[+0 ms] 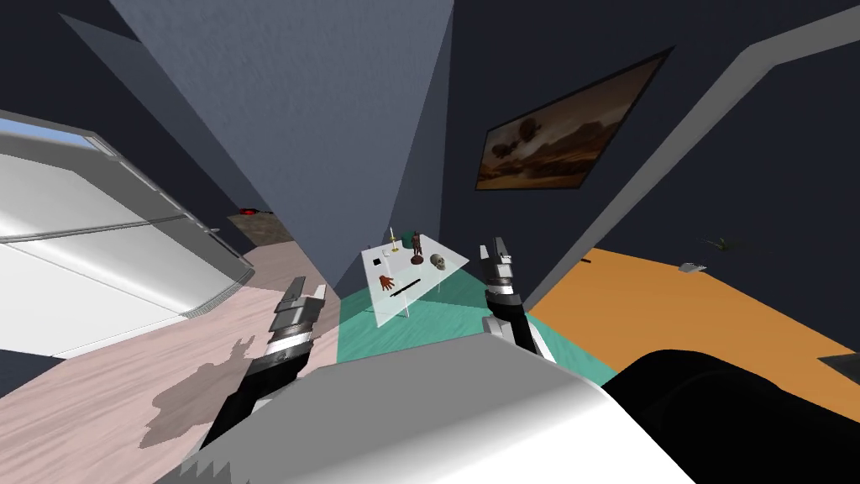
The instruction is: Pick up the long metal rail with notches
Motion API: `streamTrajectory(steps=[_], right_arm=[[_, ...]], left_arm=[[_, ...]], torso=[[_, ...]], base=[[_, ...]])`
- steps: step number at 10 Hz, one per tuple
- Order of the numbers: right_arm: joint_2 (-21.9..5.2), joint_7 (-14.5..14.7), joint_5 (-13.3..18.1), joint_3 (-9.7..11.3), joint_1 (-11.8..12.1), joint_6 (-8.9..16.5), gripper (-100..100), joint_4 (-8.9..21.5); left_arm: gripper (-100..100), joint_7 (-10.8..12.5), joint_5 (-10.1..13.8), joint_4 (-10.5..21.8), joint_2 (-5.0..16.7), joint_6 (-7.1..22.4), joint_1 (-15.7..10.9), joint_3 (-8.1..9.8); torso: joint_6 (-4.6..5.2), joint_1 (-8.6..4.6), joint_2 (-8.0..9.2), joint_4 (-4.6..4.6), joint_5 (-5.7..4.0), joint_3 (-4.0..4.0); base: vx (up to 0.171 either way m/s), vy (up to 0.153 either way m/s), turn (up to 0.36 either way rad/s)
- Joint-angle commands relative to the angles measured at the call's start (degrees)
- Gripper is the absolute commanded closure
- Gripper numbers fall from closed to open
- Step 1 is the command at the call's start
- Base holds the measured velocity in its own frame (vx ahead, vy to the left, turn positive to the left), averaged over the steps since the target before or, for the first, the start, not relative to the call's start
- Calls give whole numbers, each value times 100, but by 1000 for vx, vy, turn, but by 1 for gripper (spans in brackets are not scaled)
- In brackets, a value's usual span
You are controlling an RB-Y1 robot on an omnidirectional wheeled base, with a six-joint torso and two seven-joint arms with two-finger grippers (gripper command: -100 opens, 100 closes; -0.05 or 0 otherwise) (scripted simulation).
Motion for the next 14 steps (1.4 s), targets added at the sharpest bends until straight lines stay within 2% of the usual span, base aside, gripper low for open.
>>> streamTrajectory(steps=[1,2,3,5,6,7,8,10,11,12,13,14], right_arm=[[0,0,0,0,0,0,0,0],[0,0,0,0,0,0,0,0],[0,0,0,1,-1,0,0,0],[0,0,0,0,-1,0,0,0],[0,0,0,1,-1,0,0,0],[0,0,0,0,0,0,0,0],[0,0,0,0,0,0,0,0],[0,0,0,0,0,0,0,0],[0,0,0,0,0,0,0,0],[0,0,0,0,1,0,0,0],[0,0,0,0,0,0,0,0],[0,0,0,0,0,0,0,0]], left_arm=[[-100,28,211,141,144,247,57,29],[-100,71,419,284,288,400,109,73],[-100,71,419,284,288,453,109,73],[-100,161,808,604,577,801,207,159],[-100,161,871,604,577,903,207,159],[-100,207,1090,780,720,1128,251,200],[-100,207,1113,780,720,1145,251,200],[-100,300,1524,1147,1002,1566,328,276],[-100,300,1622,1158,1002,1655,328,276],[-100,345,1823,1361,1141,1835,359,310],[-100,345,1886,1361,1141,1921,359,310],[-100,389,2138,1530,1280,2186,383,340]], torso=[[0,0,0,0,0,0],[2,0,-1,0,1,0],[4,-5,-8,-2,0,-4],[2,0,0,0,0,0],[3,-5,-4,-1,0,-2],[-1,-1,-3,-1,0,-2],[2,0,-6,-1,0,-4],[2,4,-4,-1,1,-2],[3,-3,-8,-2,0,-5],[-2,-1,-5,-2,0,-3],[1,-5,-4,-1,-2,-3],[-1,0,-4,-1,0,-2]], base=[[22,-51,-113],[44,-69,-236],[29,-49,-95],[27,-59,-212],[29,-50,-82],[42,-51,-164],[32,-37,-81],[41,-55,-231],[39,-50,-86],[39,-63,-157],[36,-43,-86],[46,-42,-132]])
